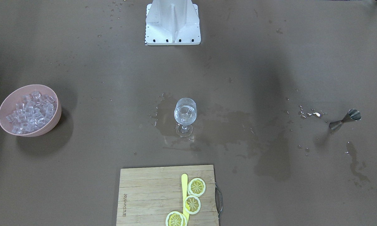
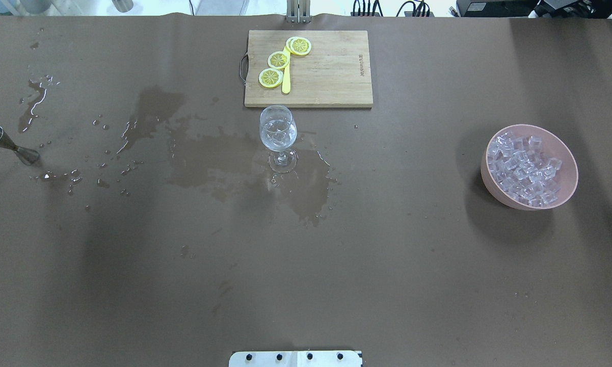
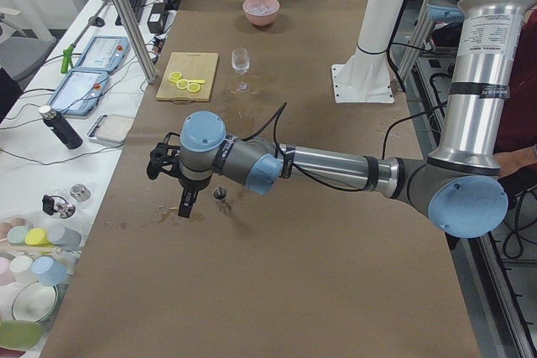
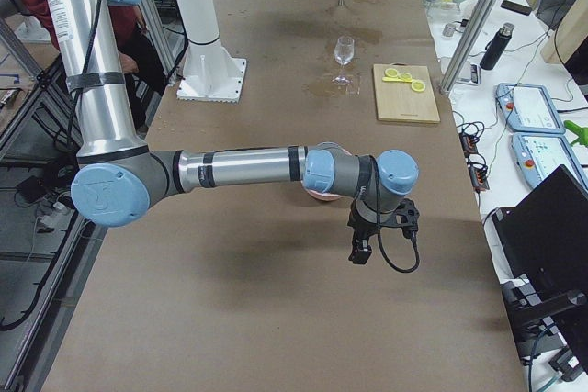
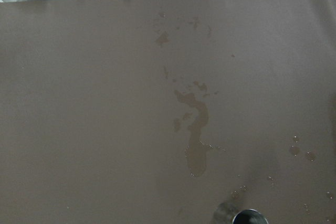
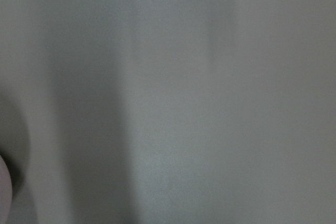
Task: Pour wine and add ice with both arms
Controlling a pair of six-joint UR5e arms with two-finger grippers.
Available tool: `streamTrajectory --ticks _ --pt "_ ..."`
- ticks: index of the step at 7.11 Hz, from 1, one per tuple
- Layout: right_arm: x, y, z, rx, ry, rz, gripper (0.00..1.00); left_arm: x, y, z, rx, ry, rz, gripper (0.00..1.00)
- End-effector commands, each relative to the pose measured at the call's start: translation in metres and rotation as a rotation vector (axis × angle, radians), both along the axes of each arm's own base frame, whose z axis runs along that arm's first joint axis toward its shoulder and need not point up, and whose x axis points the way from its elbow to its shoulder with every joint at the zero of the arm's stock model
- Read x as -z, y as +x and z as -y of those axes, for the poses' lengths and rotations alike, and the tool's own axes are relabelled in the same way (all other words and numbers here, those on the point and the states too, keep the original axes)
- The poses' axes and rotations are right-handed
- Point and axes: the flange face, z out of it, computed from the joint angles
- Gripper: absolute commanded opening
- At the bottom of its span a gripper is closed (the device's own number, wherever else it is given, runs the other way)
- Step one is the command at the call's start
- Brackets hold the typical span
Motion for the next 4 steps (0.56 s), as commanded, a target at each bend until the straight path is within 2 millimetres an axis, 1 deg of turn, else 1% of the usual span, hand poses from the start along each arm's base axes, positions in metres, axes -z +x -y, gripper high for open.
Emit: streamTrajectory --ticks 1,2,3,4 --pt "-0.0012 0.0001 -0.0012 0.000 -0.002 0.000 1.00 -0.0372 -0.0144 0.0096 -0.056 0.005 0.036 0.99" --pt "-0.0011 0.0001 -0.0011 0.000 -0.001 0.000 1.00 -0.0444 -0.0163 0.0112 -0.053 -0.006 0.037 0.99" --pt "-0.0011 0.0001 -0.0011 0.000 -0.001 0.000 1.00 -0.0397 -0.0175 0.0150 -0.051 0.000 0.039 0.98" --pt "-0.0009 0.0000 -0.0010 0.000 -0.001 0.001 1.00 -0.0397 -0.0175 0.0151 -0.051 0.000 0.039 0.99"
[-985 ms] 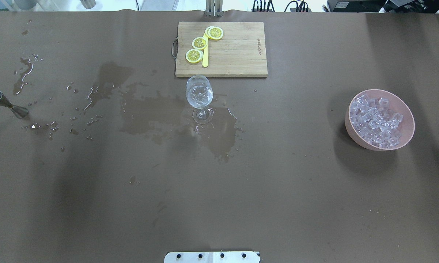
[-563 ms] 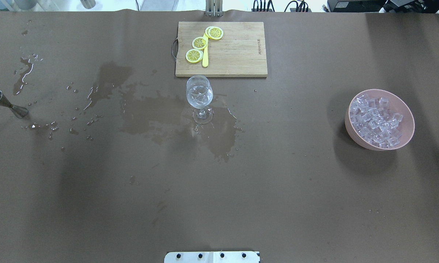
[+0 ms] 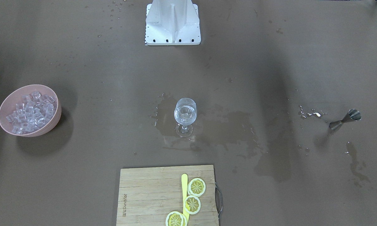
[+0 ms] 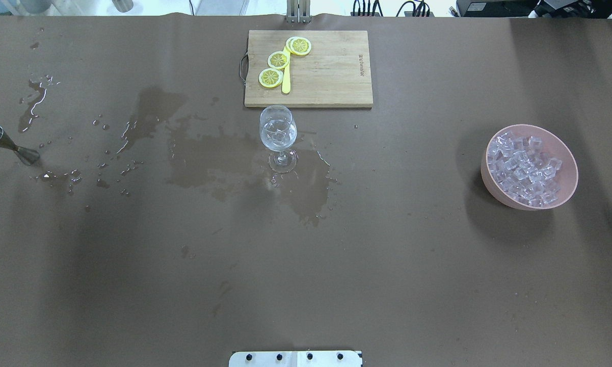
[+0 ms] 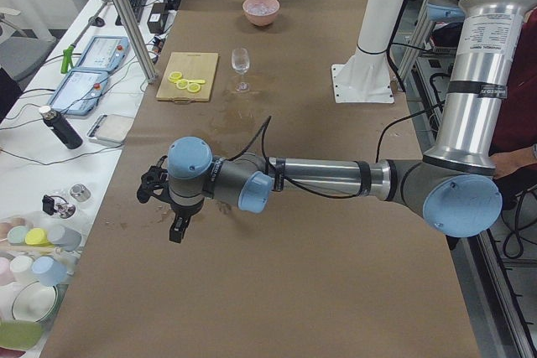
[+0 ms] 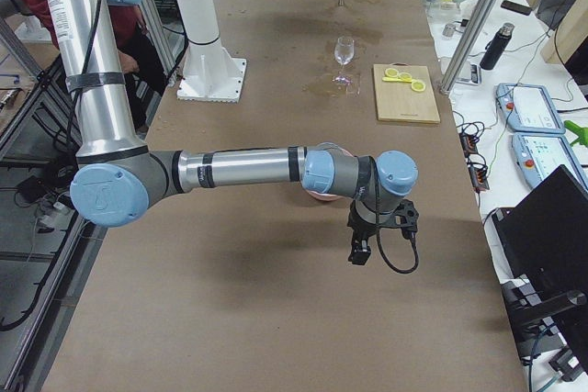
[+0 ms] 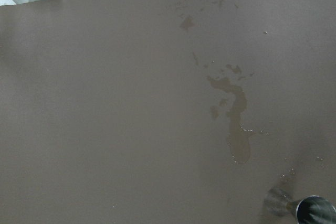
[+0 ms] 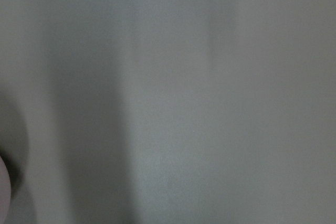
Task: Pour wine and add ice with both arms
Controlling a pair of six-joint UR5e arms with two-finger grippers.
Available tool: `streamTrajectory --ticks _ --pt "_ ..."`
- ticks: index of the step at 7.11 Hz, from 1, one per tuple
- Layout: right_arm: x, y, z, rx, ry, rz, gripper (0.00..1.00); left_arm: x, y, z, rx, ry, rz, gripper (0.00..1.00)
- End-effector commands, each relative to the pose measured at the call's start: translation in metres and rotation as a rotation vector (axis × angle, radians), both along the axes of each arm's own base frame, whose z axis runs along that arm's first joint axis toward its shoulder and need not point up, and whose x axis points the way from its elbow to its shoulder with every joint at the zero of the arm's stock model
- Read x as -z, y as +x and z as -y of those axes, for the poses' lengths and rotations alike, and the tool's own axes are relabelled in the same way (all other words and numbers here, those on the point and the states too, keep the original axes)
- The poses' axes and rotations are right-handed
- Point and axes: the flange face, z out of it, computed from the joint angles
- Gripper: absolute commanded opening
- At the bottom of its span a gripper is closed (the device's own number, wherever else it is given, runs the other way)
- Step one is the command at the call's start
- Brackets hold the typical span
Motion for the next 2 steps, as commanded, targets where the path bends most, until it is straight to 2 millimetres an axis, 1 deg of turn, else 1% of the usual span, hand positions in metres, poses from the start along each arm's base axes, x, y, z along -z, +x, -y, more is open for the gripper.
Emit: streamTrajectory --ticks 1,2 --pt "-0.0001 -0.0001 -0.0001 0.000 -0.001 0.001 1.00 0.0009 -0.0035 0.0006 0.005 0.004 0.003 0.99" --pt "-0.0001 -0.0001 -0.0001 0.000 -0.001 0.001 1.00 0.0015 -0.0068 -0.0012 0.010 0.006 0.002 0.99"
